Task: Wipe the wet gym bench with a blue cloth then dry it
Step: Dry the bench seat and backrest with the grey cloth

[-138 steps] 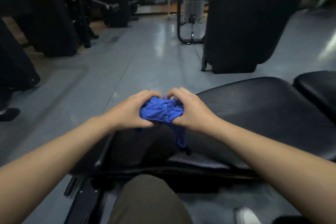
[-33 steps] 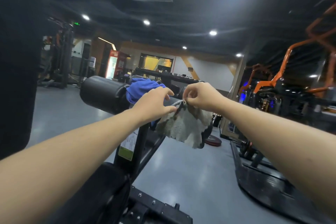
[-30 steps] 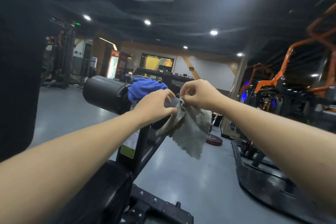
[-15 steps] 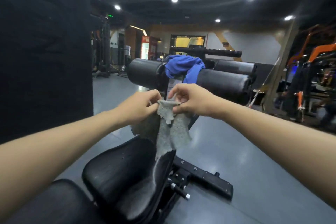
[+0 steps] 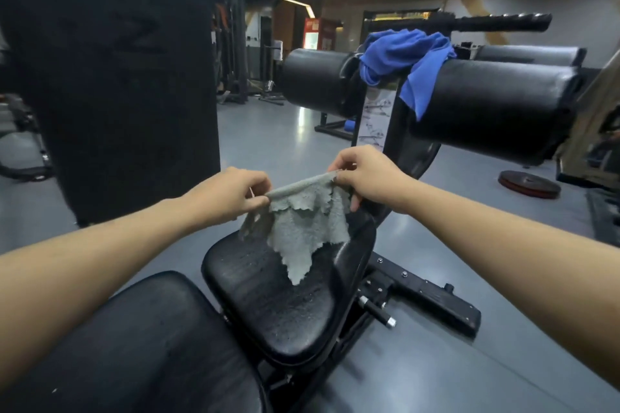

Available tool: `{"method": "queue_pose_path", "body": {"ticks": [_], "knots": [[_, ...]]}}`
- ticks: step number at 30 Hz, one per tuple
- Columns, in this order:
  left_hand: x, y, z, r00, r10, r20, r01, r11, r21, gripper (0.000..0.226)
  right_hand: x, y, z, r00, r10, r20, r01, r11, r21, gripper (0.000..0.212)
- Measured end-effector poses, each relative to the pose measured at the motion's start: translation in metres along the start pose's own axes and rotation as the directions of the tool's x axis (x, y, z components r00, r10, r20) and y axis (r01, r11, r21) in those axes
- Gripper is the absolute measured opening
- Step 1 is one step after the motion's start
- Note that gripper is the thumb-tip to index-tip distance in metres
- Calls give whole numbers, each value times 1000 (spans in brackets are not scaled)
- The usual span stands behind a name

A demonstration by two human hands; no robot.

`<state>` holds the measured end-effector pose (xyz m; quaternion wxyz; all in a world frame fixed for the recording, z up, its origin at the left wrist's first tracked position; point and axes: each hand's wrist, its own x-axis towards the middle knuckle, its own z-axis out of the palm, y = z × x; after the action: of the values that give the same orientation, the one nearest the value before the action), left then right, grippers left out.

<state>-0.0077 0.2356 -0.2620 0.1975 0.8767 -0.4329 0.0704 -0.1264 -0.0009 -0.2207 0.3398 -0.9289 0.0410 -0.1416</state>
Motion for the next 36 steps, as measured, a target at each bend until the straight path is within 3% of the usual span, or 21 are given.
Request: {"method": "queue_pose_path", "body": {"ticks": [4,8,11,20,24,27,30,36], "knots": [[44,0,9,984,-77,-161,69,996,-51,8,34,24,7,987,122,-102,-98,972,214,7],[80,1,18,955,-43,-295,34,999,-34,13,61,46,1,971,75,-225,-52,993,105,10],[84,-3,32,956,9,-293,-10,1000,-4,16,58,58,-2,971,42,-235,-30,998,57,9],[-12,16,95,965,221,-144,-220,975,18,19,-26,88,19,999,35,21,-33,997,-65,6],[-49,25,113,969,223,-104,-218,974,52,21,-62,91,26,988,17,154,11,983,-183,7],[-66,27,118,970,203,-131,-195,978,70,21,-74,87,30,974,-2,227,88,926,-367,22],[-83,27,119,974,151,-171,-147,988,38,19,-76,75,35,972,-105,209,202,827,-525,26],[-113,17,122,979,71,-193,-63,997,47,17,-57,71,71,881,-307,360,465,699,-543,48]]}}
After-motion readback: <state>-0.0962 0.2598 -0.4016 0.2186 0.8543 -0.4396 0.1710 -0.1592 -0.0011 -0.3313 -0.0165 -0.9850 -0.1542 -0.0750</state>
